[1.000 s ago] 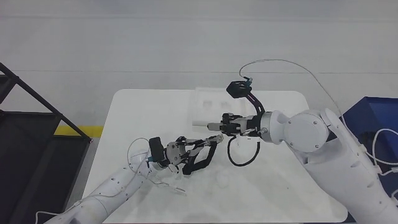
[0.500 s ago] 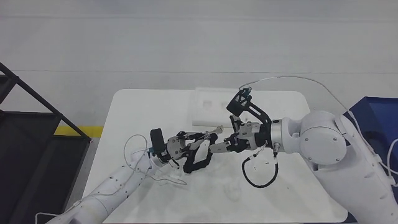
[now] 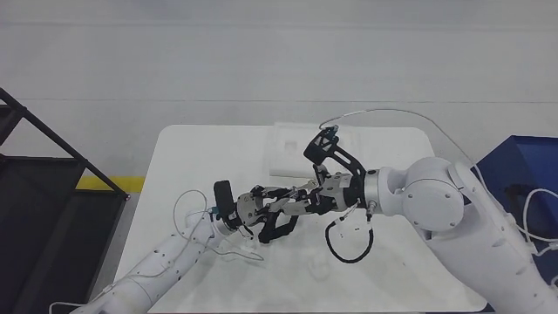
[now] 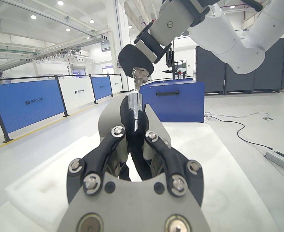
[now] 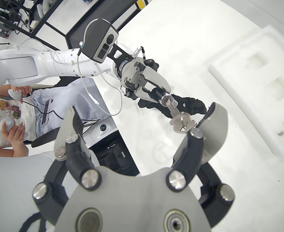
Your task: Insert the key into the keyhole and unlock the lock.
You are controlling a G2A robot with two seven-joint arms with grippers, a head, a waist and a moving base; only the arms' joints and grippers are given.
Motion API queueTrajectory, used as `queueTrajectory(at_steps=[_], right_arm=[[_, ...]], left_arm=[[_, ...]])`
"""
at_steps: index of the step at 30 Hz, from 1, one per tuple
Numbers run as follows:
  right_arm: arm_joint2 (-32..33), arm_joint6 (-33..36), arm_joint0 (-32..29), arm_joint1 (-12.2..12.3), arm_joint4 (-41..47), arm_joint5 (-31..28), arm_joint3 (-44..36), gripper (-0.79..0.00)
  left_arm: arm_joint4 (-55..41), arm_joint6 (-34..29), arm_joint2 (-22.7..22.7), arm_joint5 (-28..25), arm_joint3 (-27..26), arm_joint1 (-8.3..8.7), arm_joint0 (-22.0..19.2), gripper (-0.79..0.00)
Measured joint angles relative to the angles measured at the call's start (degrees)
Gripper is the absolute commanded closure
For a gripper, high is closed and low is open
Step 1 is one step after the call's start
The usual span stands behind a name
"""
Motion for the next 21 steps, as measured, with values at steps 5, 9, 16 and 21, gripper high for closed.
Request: queueTrajectory(at_steps=[5, 9, 16, 21], right_arm=[[-1.3, -0.55, 1.27, -0.5, 0.61, 1.17, 1.27, -0.785], [-2.22, -0.99, 2.01, -0.87, 0.98, 2.09, 2.12, -0.785], [-3.23, -1.14, 2.78, -1.27, 0.69, 2.84, 2.98, -0.785], [-3.82, -0.71, 3.16, -1.49, 0.35, 3.25, 3.34, -0.785]], left_arm=[[0.45, -0.21, -0.44, -0.38, -0.33, -0.09, 0.2, 0.0], [0.67, -0.33, -0.82, -0.64, -0.59, -0.2, 0.31, 0.0], [1.45, -0.31, -1.06, -1.23, -0.96, -0.41, 0.55, 0.0], [1.8, -0.5, -1.2, -1.45, -1.14, -0.55, 0.59, 0.0]])
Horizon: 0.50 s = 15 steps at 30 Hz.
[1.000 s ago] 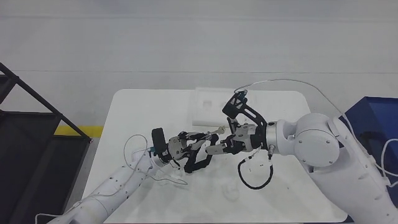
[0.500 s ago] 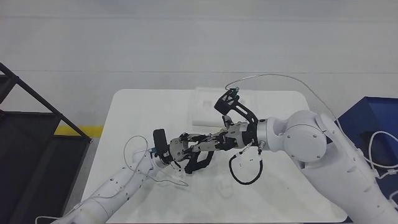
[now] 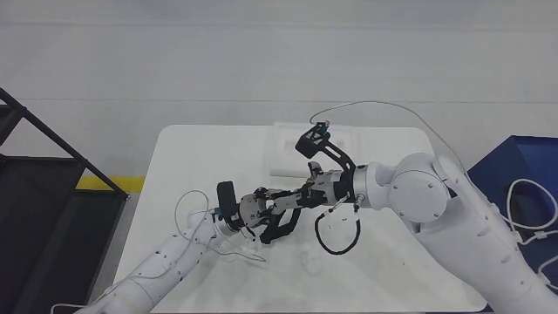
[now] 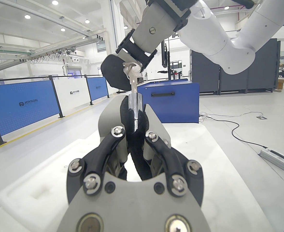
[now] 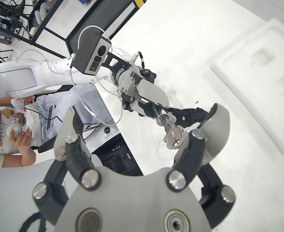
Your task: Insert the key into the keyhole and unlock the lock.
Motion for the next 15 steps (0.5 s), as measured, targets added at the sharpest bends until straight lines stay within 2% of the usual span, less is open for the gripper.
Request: queueTrajectory(at_steps=[15], right_arm=[[-0.92, 3.01, 1.14, -0.22, -3.03, 0.89, 1.29, -0.785]], left_arm=[[0.08, -0.25, -0.29, -0.25, 0.13, -0.35, -0.02, 0.0]])
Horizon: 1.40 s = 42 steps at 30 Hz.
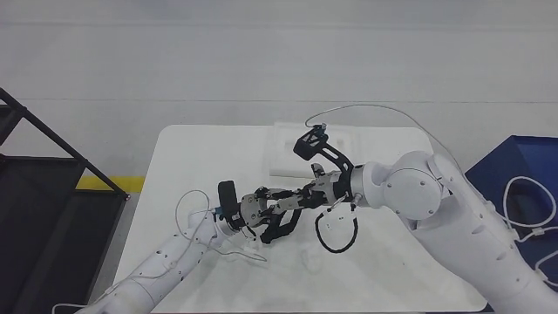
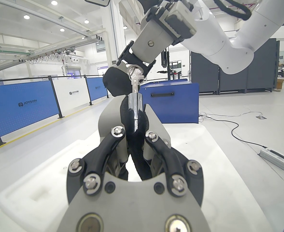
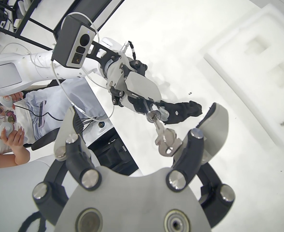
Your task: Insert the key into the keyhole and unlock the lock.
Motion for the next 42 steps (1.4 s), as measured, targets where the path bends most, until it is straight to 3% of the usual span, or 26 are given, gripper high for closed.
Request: queueTrajectory(at_steps=[15, 31, 42], right_arm=[[1.76, 2.99, 0.05, 0.66, -5.09, -3.78, -5.2, -0.785], [-1.53, 3.21, 1.3, -0.24, -5.96, -3.0, -5.19, -0.785], [-2.71, 7.11, 2.3, -0.49, -6.42, -2.77, -4.75, -0.785]], left_arm=[[-1.3, -1.91, -0.7, -1.73, 1.09, -0.46, -0.09, 0.0], [-1.16, -2.24, -1.48, -2.24, 1.12, -0.96, 0.11, 0.0], [-0.74, -2.07, -2.12, -2.07, 0.95, -0.94, 0.57, 0.0]])
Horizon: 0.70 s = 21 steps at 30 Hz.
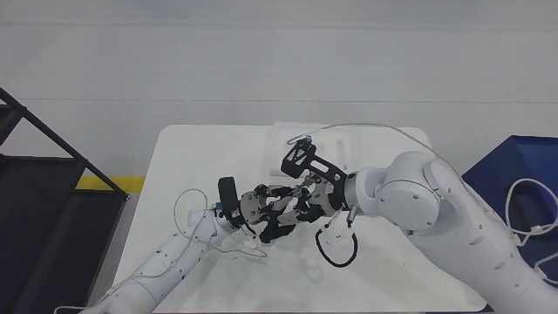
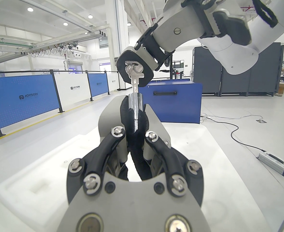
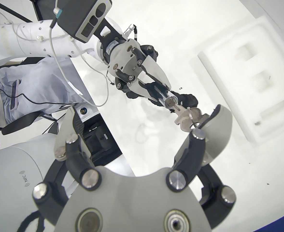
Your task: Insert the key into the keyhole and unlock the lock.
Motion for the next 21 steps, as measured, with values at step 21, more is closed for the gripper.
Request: queueTrajectory(at_steps=[21], right_arm=[[-1.24, 2.77, -0.03, 0.19, -6.09, -4.39, -2.5, -0.785]], left_arm=[[0.34, -0.68, -0.63, -0.68, -0.69, 0.03, 0.51, 0.0]])
